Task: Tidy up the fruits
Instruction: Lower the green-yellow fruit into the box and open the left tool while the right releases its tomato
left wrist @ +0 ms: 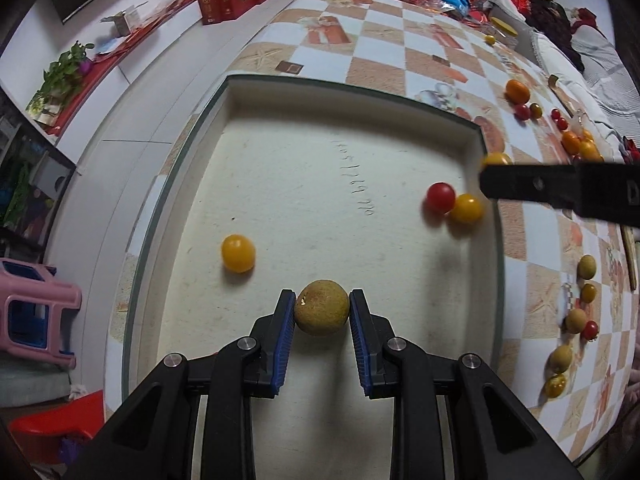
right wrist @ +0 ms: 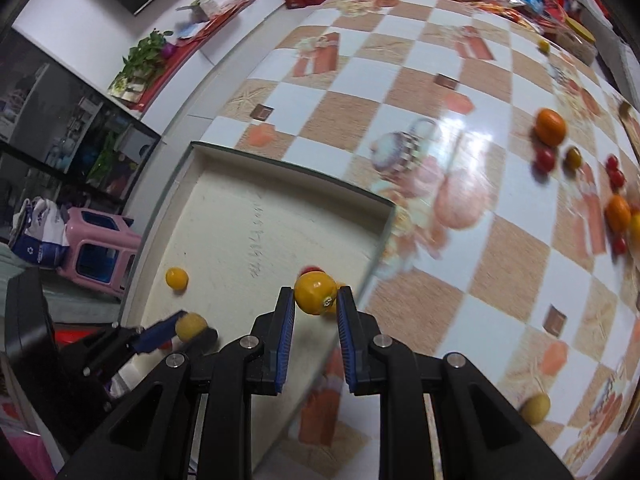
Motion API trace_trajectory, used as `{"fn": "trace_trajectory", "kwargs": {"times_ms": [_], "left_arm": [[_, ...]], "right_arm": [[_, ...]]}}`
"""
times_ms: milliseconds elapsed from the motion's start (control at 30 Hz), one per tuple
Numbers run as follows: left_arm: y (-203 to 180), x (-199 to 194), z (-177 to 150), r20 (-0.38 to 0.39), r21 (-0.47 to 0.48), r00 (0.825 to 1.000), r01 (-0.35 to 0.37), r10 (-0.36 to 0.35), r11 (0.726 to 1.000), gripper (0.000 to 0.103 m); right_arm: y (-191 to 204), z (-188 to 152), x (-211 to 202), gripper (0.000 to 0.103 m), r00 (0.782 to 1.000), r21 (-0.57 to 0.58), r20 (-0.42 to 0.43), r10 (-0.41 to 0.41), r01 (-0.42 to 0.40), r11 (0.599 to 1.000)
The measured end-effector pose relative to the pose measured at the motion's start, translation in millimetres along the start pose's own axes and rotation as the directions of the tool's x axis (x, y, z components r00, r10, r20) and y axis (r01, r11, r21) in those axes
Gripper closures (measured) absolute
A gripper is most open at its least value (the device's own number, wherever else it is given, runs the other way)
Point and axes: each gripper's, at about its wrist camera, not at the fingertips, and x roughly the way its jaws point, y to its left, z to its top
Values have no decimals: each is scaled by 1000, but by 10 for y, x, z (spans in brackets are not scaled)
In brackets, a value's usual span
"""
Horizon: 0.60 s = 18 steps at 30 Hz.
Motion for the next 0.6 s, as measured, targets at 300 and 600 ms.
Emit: {"fn": "trace_trajectory", "kwargs": {"times_ms": [300,600], "left_arm": [[65,71,-24,-3,5,1000,-30,30,1000,74],[79,70,-22,3,13,998,-65,65,998,24]], "right_arm": [[94,268,394,80,999,-20,-37,-38,38,999],[153,284,564,76,995,-56,-64,-71,67,996]]}}
